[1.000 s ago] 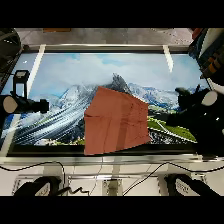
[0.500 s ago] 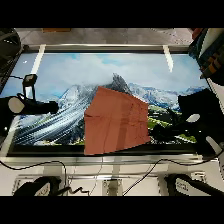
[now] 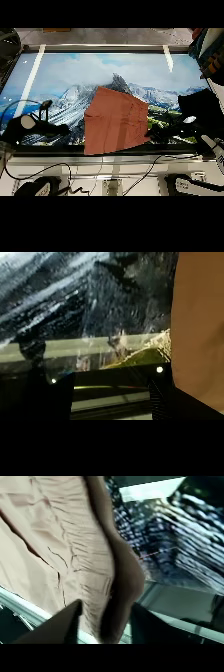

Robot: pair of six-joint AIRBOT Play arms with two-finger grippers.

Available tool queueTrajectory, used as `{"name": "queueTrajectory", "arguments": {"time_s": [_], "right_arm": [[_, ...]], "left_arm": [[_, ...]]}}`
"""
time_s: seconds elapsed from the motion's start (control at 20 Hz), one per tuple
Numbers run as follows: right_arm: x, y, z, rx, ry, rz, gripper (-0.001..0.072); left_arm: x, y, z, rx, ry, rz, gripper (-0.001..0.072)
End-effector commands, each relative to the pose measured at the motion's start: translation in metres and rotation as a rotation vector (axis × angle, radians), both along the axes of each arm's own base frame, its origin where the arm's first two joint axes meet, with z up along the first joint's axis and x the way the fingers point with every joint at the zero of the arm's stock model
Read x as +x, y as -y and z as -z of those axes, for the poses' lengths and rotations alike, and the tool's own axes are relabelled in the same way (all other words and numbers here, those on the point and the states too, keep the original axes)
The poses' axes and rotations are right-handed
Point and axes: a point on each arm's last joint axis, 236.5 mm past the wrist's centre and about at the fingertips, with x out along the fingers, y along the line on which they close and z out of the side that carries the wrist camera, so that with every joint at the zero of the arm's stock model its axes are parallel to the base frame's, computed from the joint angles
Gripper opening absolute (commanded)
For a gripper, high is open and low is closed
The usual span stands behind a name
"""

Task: Fold the clothes and pants, and hang the long-sleeved shirts on hangers.

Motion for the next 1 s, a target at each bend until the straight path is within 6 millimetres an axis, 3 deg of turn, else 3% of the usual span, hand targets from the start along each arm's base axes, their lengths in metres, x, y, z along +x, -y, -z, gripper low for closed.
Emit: {"name": "queueTrajectory", "arguments": {"time_s": [0.0, 0.1, 0.15, 0.45, 0.65, 0.75, 0.8, 0.95], "right_arm": [[0.008, 0.003, 0.003, -0.015, 0.017, 0.029, 0.0267], [0.009, 0.004, 0.004, -0.019, 0.022, 0.034, 0.0037], [0.009, 0.004, 0.004, -0.020, 0.023, 0.033, 0.0018], [0.009, -0.012, 0.008, -0.045, 0.048, -0.021, 0.0018], [0.010, -0.015, 0.010, -0.057, 0.061, -0.029, 0.0018], [0.009, -0.016, 0.009, -0.054, 0.057, -0.034, 0.0018], [0.008, -0.016, 0.009, -0.051, 0.055, -0.036, 0.0018], [0.006, -0.017, 0.008, -0.044, 0.050, -0.045, 0.0018]], "left_arm": [[-0.042, 0.023, 0.027, -0.106, -0.117, -0.021, 0.0483], [-0.058, 0.041, 0.035, -0.196, -0.164, -0.045, 0.0488], [-0.065, 0.050, 0.038, -0.238, -0.185, -0.050, 0.0490], [-0.103, 0.087, 0.058, -0.379, -0.227, -0.001, 0.0520], [-0.101, 0.102, 0.066, -0.342, -0.162, 0.058, 0.0518], [-0.089, 0.104, 0.069, -0.309, -0.095, 0.061, 0.0505], [-0.081, 0.103, 0.070, -0.298, -0.066, 0.040, 0.0474], [-0.056, 0.095, 0.070, -0.270, 0.019, -0.031, 0.0270]]}}
